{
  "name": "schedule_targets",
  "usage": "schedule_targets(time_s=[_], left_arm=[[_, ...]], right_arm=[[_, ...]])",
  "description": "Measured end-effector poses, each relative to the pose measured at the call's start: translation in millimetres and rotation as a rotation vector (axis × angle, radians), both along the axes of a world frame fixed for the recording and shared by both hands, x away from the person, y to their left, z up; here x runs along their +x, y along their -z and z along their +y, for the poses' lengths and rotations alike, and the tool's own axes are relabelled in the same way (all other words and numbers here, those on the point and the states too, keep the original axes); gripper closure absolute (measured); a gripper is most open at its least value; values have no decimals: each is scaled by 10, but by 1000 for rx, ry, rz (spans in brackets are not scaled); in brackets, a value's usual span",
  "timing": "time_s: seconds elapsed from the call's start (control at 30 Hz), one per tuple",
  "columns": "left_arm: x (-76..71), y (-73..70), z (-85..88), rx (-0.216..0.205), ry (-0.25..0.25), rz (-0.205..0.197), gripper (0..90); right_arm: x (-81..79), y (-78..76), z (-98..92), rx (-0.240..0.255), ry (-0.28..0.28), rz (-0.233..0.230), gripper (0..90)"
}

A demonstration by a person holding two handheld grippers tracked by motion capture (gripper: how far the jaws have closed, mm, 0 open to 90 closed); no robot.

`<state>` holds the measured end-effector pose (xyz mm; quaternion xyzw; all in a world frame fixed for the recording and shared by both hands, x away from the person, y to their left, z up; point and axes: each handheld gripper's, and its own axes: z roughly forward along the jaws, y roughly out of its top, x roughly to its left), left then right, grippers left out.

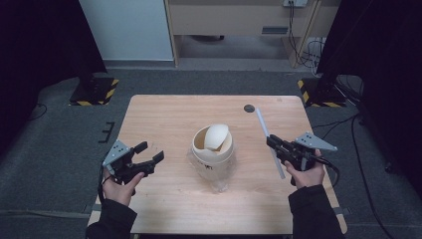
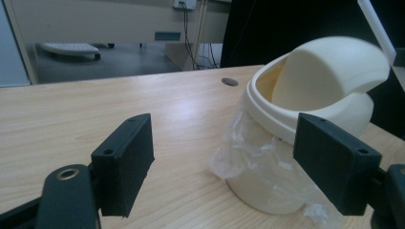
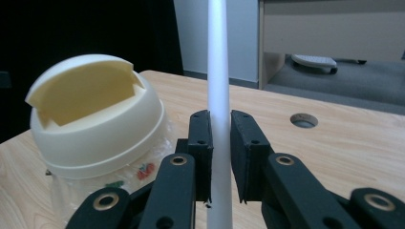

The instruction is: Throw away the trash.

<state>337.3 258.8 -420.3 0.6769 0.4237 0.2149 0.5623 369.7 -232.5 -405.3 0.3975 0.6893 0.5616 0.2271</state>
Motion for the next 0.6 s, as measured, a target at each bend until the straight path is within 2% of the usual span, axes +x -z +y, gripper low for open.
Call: schedule_targets(time_s=[0.1, 0.17, 0.33, 0.37, 0.47, 0.5, 0.6], left_arm=[[-23, -81, -10, -16, 5, -19, 211], [-23, -130, -17, -23, 8, -30, 211], [25, -323, -85, -61, 19, -75, 211], [25, -323, -85, -61, 19, -75, 211], [56, -452, -192, -78, 38, -104, 211], [56, -452, -192, -78, 38, -104, 211], [97, -555, -333, -87, 65, -124, 212]], right_arm=[[-24, -42, 38, 15, -13, -17, 793], [-34, -72, 65, 8, -26, -29, 793], [-69, -179, 132, 27, -56, -69, 793], [-69, -179, 132, 27, -56, -69, 793], [-100, -251, 171, 52, -77, -89, 793], [-100, -251, 171, 52, -77, -89, 793], [-126, -289, 198, 56, -88, -104, 793]])
